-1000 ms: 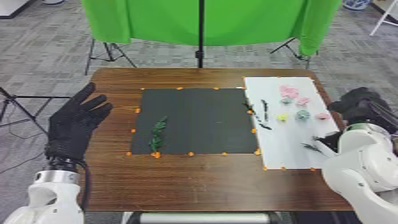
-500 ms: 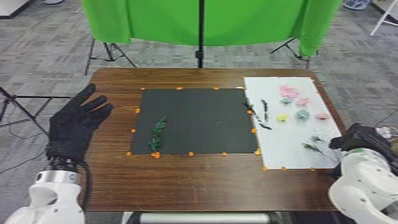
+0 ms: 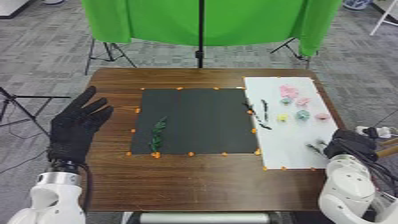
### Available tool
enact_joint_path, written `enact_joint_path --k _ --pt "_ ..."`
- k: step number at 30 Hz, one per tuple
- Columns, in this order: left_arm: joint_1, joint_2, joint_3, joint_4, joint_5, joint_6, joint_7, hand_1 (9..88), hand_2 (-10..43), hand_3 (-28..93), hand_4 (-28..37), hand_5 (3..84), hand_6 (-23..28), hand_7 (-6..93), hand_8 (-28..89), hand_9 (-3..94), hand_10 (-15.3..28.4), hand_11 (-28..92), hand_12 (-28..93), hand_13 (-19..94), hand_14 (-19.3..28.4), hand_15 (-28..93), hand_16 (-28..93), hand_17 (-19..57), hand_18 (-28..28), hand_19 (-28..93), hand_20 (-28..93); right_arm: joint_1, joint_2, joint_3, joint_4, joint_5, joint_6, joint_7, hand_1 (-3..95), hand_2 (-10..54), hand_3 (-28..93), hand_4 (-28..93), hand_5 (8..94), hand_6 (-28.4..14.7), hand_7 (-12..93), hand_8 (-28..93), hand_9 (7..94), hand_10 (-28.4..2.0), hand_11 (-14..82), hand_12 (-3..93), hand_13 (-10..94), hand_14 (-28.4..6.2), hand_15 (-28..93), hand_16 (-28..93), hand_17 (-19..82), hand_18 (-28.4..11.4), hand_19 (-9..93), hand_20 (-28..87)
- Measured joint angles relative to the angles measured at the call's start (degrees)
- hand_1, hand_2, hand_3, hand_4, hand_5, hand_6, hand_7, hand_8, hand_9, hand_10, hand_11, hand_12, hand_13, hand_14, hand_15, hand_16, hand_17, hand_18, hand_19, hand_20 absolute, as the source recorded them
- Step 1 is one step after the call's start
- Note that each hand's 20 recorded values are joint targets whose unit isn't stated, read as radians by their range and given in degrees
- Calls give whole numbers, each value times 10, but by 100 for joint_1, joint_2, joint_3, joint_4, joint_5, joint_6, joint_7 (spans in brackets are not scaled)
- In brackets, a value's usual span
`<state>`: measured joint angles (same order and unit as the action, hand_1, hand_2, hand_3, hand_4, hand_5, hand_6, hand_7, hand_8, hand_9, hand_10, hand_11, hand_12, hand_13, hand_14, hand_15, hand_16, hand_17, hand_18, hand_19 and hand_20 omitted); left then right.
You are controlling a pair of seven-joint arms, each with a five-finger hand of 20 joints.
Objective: Arrange flowers
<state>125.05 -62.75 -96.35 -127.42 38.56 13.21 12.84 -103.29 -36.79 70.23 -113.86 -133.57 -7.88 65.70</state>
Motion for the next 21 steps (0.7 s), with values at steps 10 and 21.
enact_joint_path --k 10,21 --pt "71 17 -64 -10 -15 5 59 259 96 775 -235 398 85 107 -92 368 201 270 105 269 269 552 -95 -85 260 581 101 96 -17 -24 -82 -276 642 -16 544 -95 700 -283 889 -16 226 67 900 -111 412 200 823 -92 675 163 394 -241 932 293" --pt "165 -9 -245 -66 -9 8 17 259 97 773 -234 398 86 107 -92 369 202 271 105 269 269 551 -94 -86 260 580 101 1537 -726 -1179 -698 -425 644 -721 535 -95 712 -283 898 -25 216 76 906 -111 424 202 828 -97 694 164 403 -247 932 340"
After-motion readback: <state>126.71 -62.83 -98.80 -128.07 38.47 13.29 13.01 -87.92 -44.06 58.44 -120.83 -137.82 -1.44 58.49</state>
